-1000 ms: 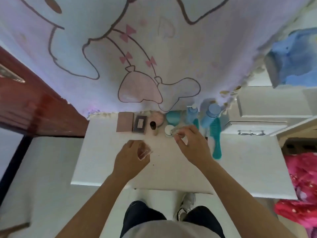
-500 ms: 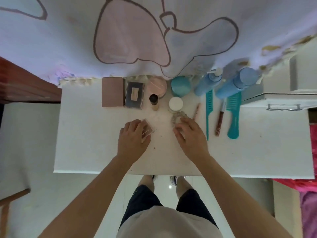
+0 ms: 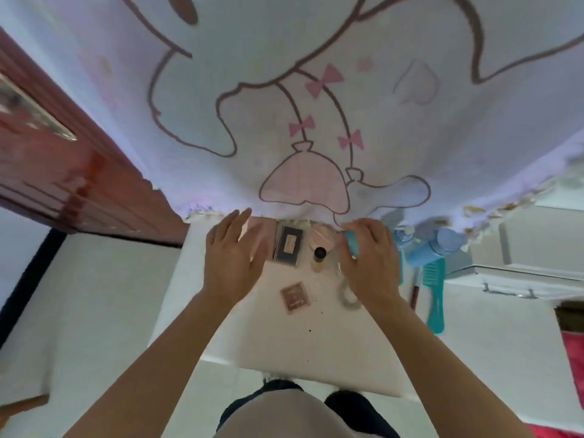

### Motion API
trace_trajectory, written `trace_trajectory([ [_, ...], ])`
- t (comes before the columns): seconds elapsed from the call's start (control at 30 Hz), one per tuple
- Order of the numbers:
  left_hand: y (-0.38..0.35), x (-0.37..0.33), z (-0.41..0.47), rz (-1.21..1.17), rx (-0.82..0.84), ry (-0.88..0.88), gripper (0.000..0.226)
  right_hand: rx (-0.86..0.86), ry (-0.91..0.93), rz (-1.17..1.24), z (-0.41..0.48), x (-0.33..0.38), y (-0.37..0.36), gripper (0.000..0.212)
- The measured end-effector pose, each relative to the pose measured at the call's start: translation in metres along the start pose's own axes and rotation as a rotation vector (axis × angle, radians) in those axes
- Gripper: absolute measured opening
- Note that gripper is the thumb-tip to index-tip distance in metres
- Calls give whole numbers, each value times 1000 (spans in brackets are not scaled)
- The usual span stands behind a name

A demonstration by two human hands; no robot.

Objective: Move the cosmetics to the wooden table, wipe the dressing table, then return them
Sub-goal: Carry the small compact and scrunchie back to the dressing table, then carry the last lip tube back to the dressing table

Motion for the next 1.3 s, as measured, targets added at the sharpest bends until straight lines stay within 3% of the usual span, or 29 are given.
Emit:
trace_trajectory([
  [0.2, 140, -20, 9, 112, -302, 159, 45, -171, 274, 228, 77, 68, 69, 33],
  [0.4, 236, -5, -80, 289, -446, 374, 47, -111, 468, 479, 84, 160, 69, 44],
  [0.6, 319, 59, -210, 469, -486, 617, 51, -46, 740, 707, 24, 313, 53, 48],
  [0.8, 404, 151, -359, 531, -565, 901, 55, 70, 1031, 714, -57, 488, 30, 57],
  [1.0, 469, 224, -492, 570, -630, 1127, 55, 167, 1165, 816, -154, 651, 2, 59],
  [1.3, 516, 331, -576, 565, -649, 1260, 58, 300, 1293, 876, -231, 796, -58, 55],
])
Point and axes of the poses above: each hand's wrist, its own z-axis towards the middle knuckle, its own y-axis out of the back of the hand, x = y × z, the point moved 6 cm from there along z, towards the middle knuckle, and after that the axes turned 12 degrees about y, right-handed, at the moved point
